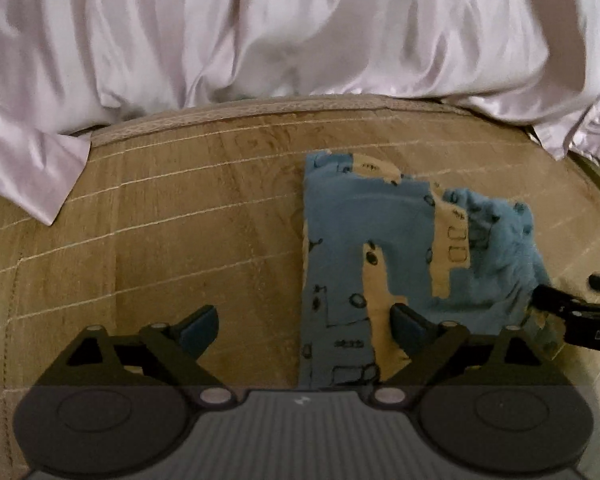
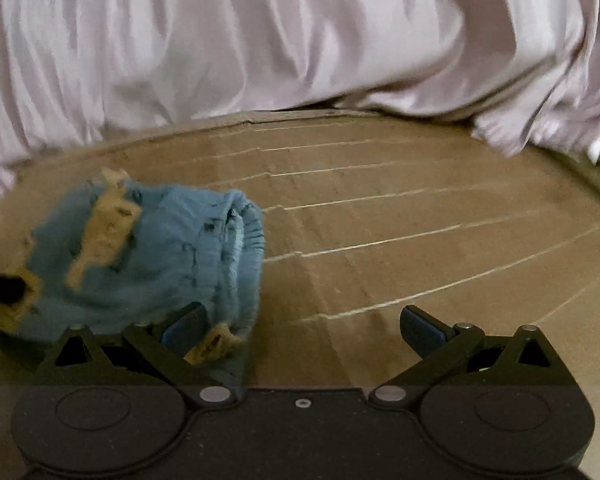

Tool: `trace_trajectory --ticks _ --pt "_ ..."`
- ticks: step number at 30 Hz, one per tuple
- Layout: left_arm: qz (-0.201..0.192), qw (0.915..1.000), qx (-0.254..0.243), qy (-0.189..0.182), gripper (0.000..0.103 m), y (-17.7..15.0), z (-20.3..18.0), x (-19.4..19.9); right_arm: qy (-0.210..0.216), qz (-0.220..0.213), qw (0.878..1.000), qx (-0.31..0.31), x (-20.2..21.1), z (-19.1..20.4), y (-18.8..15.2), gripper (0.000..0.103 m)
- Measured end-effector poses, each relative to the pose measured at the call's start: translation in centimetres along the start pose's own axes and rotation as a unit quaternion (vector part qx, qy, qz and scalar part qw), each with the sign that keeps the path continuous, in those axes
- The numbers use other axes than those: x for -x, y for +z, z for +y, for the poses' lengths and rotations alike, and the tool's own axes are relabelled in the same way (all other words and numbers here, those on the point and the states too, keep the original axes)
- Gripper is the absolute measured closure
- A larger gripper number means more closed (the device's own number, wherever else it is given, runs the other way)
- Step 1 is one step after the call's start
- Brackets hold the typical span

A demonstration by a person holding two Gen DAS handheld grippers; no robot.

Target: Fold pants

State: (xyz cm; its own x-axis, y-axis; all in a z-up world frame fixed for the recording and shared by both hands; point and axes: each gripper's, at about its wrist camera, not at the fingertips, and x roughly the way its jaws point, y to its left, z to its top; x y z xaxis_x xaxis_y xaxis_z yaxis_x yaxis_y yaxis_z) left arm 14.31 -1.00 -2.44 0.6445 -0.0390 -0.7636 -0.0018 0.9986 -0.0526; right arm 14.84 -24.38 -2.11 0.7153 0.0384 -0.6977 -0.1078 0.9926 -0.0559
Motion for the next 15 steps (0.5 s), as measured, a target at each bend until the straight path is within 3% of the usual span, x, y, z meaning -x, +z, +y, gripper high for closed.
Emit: trace_trajectory --ticks 6,9,13,15 --pt "0.01 0.9996 -0.024 -0.013 0.005 -0.9 0.2 0.8 -0.018 0.018 1.0 -0.008 0.9 -0.3 -0.7 0.001" --pt "0.01 0.9995 -0.022 -0.02 0.004 -0.9 0.4 1.8 -0.022 -0.02 1.0 0.001 2.3 0.2 -0.7 0.001" --pt "-0.022 0.9994 -0.02 -0.019 0.004 0.5 0.4 2.6 0.011 -0.082 0.997 -0.009 3.2 1.0 -0.2 0.001" --pt "-0.027 0.9994 -0.021 -0.003 0.004 1.2 0.1 2.1 0.022 -0.082 0.996 0.007 2.4 2.1 0.2 0.001"
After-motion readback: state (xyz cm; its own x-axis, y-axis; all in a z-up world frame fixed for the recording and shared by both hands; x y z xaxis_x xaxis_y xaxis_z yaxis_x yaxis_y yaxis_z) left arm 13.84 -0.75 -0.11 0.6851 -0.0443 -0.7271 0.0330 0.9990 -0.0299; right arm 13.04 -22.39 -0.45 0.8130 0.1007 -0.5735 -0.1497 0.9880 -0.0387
